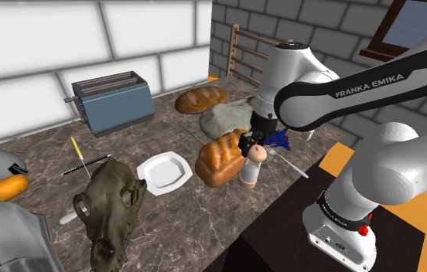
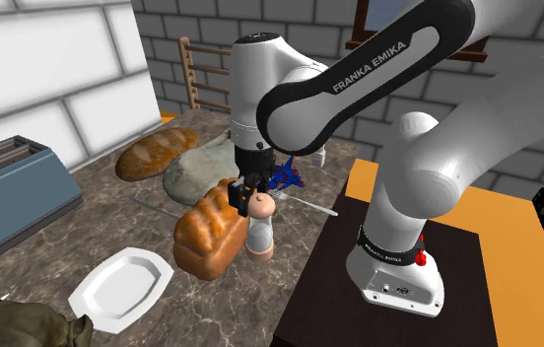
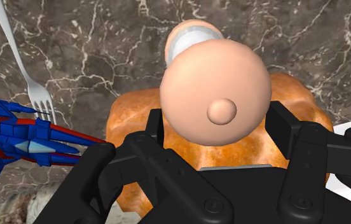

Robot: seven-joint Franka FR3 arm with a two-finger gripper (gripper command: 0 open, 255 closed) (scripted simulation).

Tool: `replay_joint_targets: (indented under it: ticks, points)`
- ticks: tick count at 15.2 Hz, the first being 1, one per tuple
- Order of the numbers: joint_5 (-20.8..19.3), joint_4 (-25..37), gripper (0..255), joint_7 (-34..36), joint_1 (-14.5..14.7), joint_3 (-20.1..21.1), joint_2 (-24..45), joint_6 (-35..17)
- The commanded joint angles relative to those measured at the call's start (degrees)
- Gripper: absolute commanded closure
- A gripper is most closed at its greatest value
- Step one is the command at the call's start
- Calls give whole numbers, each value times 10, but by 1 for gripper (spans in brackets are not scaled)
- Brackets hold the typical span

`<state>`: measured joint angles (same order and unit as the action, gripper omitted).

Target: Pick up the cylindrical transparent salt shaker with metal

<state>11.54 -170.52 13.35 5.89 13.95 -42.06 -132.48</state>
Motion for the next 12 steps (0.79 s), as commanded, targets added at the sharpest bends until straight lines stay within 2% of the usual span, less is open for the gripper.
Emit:
replay_joint_targets:
  ticks: [1, 12]
  points:
    - [-2, 9, 255, 1, 0, -2, -13, 22]
    - [-18, 69, 255, 2, -6, -17, -66, 135]
